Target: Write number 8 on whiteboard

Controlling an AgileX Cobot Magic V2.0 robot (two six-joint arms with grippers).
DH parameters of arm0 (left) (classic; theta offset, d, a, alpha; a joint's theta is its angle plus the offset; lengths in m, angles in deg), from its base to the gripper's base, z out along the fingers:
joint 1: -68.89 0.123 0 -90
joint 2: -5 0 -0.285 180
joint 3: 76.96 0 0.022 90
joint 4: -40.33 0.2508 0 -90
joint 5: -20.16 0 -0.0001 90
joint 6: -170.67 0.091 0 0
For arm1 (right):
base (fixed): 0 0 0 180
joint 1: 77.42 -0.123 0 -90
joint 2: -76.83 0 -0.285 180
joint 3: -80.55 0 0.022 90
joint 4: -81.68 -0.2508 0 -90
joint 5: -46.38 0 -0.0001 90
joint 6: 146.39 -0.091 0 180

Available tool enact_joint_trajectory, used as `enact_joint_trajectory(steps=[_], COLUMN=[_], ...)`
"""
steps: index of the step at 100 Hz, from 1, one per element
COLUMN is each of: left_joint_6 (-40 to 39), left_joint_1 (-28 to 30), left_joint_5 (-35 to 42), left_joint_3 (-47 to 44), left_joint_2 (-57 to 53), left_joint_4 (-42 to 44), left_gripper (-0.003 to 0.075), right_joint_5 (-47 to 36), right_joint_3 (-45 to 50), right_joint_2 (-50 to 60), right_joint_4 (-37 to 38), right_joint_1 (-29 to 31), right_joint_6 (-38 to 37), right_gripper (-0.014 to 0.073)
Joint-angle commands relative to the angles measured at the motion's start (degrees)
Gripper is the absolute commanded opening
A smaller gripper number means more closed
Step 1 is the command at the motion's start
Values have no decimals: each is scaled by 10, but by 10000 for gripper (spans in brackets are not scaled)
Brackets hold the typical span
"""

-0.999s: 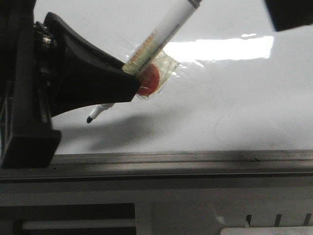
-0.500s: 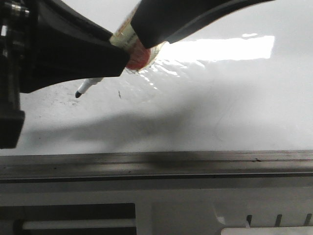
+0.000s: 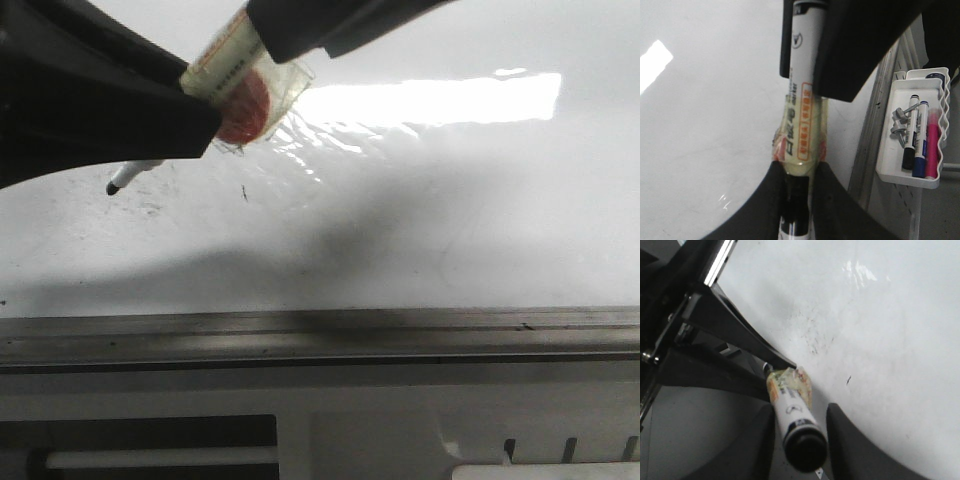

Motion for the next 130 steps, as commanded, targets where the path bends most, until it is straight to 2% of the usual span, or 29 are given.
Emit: enact_joint_trajectory(steps=[1, 42, 48, 56, 62, 68, 78, 85, 96, 116, 130], left_joint_6=[-2, -2, -2, -2, -2, -2, -2, -2, -3, -7, -7], left_joint_1=[-5, -5, -5, -5, -5, -5, -5, -5, -5, 5, 31], left_joint_5=[44, 45, 45, 44, 40, 37, 27, 17, -19, -136, -136], left_joint_3=[14, 14, 14, 14, 14, 14, 14, 14, 14, 14, 13], left_joint_2=[-10, -10, -10, -10, -10, -10, -10, -11, -36, -140, -211], left_joint_4=[0, 0, 0, 0, 0, 0, 0, -3, -39, -99, -129], left_gripper=[-20, -20, -20, -16, 29, 111, 288, 359, 370, 370, 368], right_joint_5=[-62, -37, -35, -33, -34, -38, -35, -32, -35, -36, -54], right_joint_3=[-21, -21, -21, -21, -21, -21, -21, -21, -21, -21, -21], right_joint_2=[7, 0, -4, -7, -7, -7, -7, -7, -6, -6, -6], right_joint_4=[-9, -39, -39, -40, -40, -41, -41, -38, -38, -38, -38], right_joint_1=[0, -8, -8, -8, -8, -8, -8, -8, -8, -8, 2], right_joint_6=[6, 6, 6, 6, 6, 6, 6, 6, 6, 4, -29], right_gripper=[209, 203, 161, 25, -74, -67, -67, -67, -65, -63, -63])
